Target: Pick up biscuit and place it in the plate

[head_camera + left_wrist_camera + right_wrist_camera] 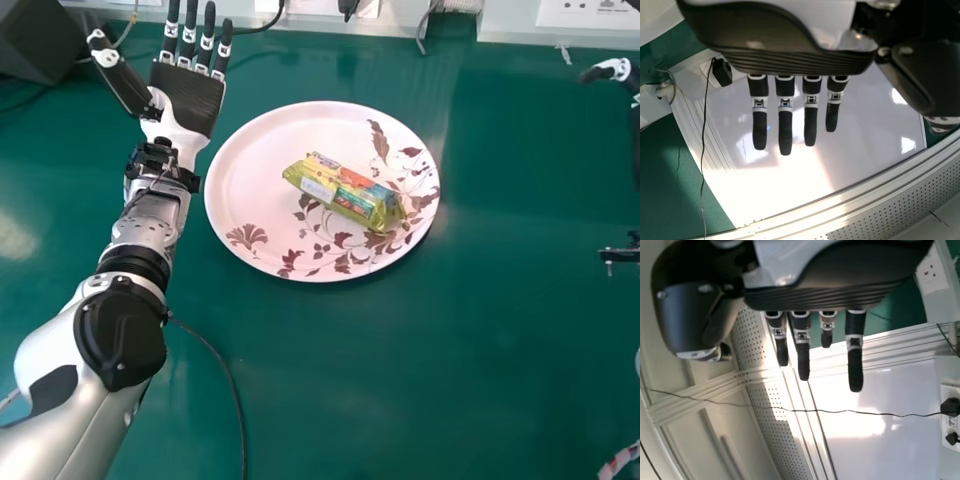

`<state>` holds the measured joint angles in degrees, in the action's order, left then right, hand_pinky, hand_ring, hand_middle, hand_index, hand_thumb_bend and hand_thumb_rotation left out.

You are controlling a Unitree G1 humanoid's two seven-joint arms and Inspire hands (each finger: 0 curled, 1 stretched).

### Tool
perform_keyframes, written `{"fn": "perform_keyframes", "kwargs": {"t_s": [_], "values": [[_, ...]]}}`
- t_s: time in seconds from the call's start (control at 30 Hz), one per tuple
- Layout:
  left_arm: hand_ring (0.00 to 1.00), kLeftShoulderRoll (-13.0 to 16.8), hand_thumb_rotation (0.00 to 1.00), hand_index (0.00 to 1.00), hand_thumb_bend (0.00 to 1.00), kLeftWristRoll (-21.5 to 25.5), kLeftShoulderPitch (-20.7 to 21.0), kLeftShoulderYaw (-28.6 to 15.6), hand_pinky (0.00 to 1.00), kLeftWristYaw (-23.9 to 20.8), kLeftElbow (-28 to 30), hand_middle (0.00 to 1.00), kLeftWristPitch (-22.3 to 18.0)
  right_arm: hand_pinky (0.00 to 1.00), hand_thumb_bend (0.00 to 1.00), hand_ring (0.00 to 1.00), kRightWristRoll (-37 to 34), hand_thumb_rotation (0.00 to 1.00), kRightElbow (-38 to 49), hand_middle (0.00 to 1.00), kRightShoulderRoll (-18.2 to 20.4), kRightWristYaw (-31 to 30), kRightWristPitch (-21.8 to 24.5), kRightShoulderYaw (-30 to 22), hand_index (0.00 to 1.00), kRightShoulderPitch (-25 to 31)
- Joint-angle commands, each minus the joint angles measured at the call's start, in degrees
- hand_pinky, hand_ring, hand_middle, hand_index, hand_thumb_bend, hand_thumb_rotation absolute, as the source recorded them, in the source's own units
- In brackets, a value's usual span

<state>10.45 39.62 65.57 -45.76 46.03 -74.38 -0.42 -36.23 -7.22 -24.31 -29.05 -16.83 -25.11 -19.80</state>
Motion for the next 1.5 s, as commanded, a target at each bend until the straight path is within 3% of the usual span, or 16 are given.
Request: {"fn": "perform_keyframes", "kwargs": {"t_s": [0.0,1.47], "values": [[0.63,-0.07,0.48,0.87,0.95,0.61,0.25,-0.08,0.56,0.08,0.11,0.78,-0.28,0.41,0.59,0.54,-0.52,0.47,-0.21,0.77,0.58,0.05,0.3,-1.18,0.89,-0.26],[0.63,0.06,0.47,0.85,0.98,0.71,0.49,-0.13,0.57,-0.28,0.21,0.77,-0.37,0.4,0.57,0.52,-1.77,0.5,0.32,0.77,1.24,-1.16,2.5,-3.31,0.87,-0.48]]}}
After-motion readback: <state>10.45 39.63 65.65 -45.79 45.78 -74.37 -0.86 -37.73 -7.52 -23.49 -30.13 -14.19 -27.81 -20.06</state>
